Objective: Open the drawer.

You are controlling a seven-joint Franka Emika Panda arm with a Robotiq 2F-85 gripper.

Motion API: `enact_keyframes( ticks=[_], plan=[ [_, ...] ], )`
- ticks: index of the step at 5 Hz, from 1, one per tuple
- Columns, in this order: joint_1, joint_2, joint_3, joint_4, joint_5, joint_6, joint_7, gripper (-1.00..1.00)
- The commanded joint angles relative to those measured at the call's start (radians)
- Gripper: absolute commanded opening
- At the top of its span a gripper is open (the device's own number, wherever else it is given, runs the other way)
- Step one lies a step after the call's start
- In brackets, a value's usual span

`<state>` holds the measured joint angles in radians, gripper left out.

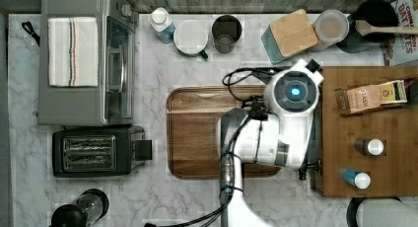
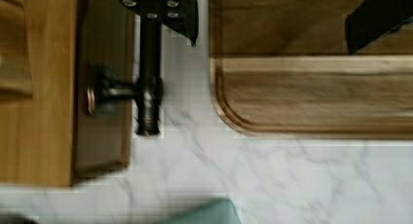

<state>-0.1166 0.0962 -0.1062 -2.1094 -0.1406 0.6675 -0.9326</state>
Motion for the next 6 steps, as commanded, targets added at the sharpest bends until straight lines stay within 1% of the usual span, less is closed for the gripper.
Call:
enact_keyframes(
  ticks=[1,2,3,4,6],
  plan=[
    [-0.06,-0.027,-0.052,-0.067,-0.088,0.174,-0.055,1.0],
    [-0.06,-0.003,-0.052,-0.077,-0.092,0.21,-0.041,1.0],
    [-0.071,0.015,-0.055,-0.123,-0.042,0.294,-0.082,1.0],
    [-0.078,0.001,-0.049,-0.176,-0.033,0.341,-0.069,1.0],
    [-0.073,-0.002,-0.081,-0.251,-0.11,0.411,0.008,1.0]
  ],
)
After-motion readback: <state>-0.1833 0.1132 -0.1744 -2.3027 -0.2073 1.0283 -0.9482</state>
